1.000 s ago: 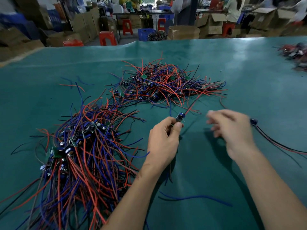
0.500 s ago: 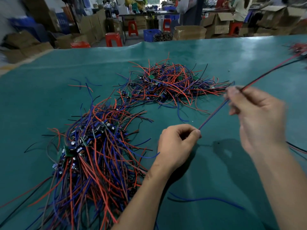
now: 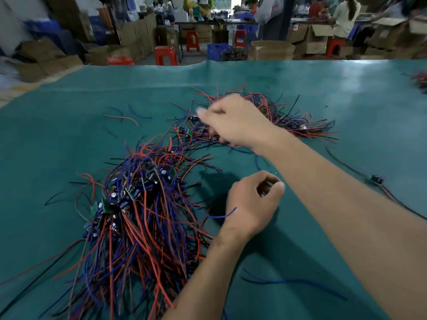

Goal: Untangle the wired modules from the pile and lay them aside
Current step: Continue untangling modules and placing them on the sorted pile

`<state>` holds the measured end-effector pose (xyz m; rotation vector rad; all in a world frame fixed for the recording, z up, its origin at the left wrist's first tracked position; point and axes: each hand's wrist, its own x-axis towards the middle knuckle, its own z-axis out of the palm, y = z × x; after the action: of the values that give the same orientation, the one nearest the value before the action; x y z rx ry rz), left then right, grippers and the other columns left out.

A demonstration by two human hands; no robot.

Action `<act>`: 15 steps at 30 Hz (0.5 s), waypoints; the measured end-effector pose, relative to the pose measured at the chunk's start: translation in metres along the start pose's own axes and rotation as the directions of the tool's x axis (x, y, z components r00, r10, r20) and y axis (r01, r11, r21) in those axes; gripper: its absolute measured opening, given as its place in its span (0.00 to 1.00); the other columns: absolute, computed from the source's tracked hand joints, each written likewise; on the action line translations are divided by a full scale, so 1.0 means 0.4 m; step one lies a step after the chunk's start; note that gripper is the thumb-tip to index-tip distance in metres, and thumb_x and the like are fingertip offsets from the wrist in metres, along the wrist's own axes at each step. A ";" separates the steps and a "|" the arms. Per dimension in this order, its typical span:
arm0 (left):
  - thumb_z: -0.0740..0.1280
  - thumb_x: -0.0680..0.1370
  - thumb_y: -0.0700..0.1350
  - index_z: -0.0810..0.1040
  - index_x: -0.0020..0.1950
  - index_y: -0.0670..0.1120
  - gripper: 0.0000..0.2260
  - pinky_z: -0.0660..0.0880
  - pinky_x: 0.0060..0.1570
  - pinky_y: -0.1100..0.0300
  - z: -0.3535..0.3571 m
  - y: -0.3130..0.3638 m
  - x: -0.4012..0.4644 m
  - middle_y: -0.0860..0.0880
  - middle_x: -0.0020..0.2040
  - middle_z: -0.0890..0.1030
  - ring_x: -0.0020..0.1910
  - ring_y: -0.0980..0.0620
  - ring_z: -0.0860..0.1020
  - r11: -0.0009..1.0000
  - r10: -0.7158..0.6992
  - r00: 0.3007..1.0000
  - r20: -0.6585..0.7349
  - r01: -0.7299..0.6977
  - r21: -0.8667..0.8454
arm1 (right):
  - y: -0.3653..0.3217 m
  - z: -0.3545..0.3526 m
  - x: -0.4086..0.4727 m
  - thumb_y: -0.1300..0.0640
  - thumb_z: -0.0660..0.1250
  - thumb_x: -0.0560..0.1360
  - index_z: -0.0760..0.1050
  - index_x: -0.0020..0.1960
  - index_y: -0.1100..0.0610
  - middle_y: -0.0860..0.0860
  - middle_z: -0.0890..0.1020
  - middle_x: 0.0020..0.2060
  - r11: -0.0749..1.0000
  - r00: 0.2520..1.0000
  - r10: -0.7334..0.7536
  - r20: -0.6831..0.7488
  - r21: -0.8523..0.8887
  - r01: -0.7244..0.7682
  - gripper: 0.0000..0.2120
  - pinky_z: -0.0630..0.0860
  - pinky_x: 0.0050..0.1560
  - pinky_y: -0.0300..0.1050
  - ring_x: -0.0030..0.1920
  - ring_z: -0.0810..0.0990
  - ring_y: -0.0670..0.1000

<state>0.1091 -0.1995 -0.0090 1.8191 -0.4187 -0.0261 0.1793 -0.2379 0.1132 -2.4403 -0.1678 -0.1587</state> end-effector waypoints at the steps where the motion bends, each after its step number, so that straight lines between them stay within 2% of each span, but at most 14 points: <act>1: 0.67 0.76 0.49 0.82 0.46 0.48 0.06 0.71 0.39 0.61 0.000 0.000 0.000 0.52 0.33 0.79 0.32 0.57 0.74 1.000 -0.009 1.000 -0.004 0.009 0.008 | 0.044 0.005 0.016 0.45 0.65 0.80 0.81 0.47 0.58 0.60 0.84 0.50 0.984 0.998 0.060 -0.008 -0.166 -0.061 0.17 0.79 0.49 0.48 0.50 0.83 0.60; 2: 0.67 0.76 0.50 0.82 0.47 0.49 0.06 0.73 0.39 0.60 0.001 0.000 -0.001 0.52 0.34 0.81 0.33 0.56 0.76 1.000 -0.018 1.000 -0.007 0.018 0.021 | 0.085 0.008 0.022 0.48 0.66 0.78 0.82 0.52 0.55 0.61 0.83 0.56 0.947 0.992 0.127 -0.010 -0.296 -0.124 0.12 0.79 0.57 0.51 0.56 0.82 0.62; 3: 0.67 0.75 0.50 0.83 0.48 0.50 0.07 0.75 0.41 0.59 0.000 0.000 -0.001 0.51 0.36 0.83 0.36 0.53 0.79 0.999 -0.023 1.000 -0.012 0.023 0.029 | 0.125 0.011 0.022 0.51 0.66 0.77 0.81 0.58 0.52 0.61 0.81 0.60 0.903 0.982 0.191 -0.007 -0.392 -0.178 0.12 0.78 0.62 0.54 0.59 0.80 0.64; 4: 0.67 0.75 0.50 0.82 0.49 0.50 0.07 0.77 0.43 0.57 0.000 0.000 0.000 0.50 0.37 0.84 0.38 0.52 0.80 0.999 -0.022 1.000 -0.021 0.023 0.032 | 0.163 0.013 0.021 0.52 0.67 0.76 0.80 0.62 0.51 0.61 0.79 0.63 0.860 0.970 0.241 -0.008 -0.462 -0.218 0.15 0.78 0.63 0.57 0.61 0.79 0.65; 6: 0.67 0.75 0.49 0.82 0.49 0.50 0.07 0.78 0.45 0.55 -0.001 -0.001 0.001 0.50 0.37 0.84 0.39 0.51 0.81 0.998 -0.010 0.999 -0.037 0.012 0.060 | 0.221 0.010 0.013 0.52 0.68 0.77 0.79 0.62 0.52 0.61 0.79 0.61 0.813 0.961 0.270 -0.055 -0.521 -0.258 0.14 0.79 0.59 0.57 0.59 0.80 0.66; 10: 0.68 0.75 0.46 0.83 0.48 0.51 0.05 0.75 0.41 0.62 0.000 -0.006 0.004 0.56 0.32 0.80 0.33 0.59 0.77 0.997 -0.009 0.997 -0.074 0.015 0.081 | 0.295 -0.015 -0.004 0.53 0.71 0.78 0.84 0.47 0.51 0.59 0.85 0.50 0.879 0.957 0.194 -0.217 -0.394 -0.267 0.04 0.81 0.53 0.52 0.50 0.83 0.62; 13: 0.68 0.75 0.45 0.83 0.47 0.51 0.05 0.74 0.40 0.60 0.003 -0.009 0.007 0.55 0.30 0.78 0.32 0.56 0.75 0.996 -0.019 0.995 -0.100 0.028 0.081 | 0.316 -0.029 -0.024 0.55 0.72 0.76 0.84 0.38 0.50 0.52 0.86 0.38 0.936 0.937 0.175 -0.302 -0.243 -0.253 0.08 0.78 0.51 0.44 0.43 0.84 0.56; 15: 0.67 0.75 0.45 0.82 0.47 0.52 0.05 0.76 0.41 0.58 0.004 -0.010 0.007 0.54 0.31 0.79 0.34 0.53 0.77 0.997 -0.040 0.993 -0.108 0.047 0.059 | 0.318 -0.036 -0.048 0.57 0.72 0.72 0.83 0.34 0.56 0.51 0.85 0.31 0.961 0.915 0.182 -0.359 -0.134 -0.243 0.09 0.79 0.49 0.41 0.38 0.83 0.57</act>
<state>0.1126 -0.2010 -0.0126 1.8808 -0.3067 0.0545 0.1799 -0.3457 0.0414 -2.5380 0.2802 -0.5173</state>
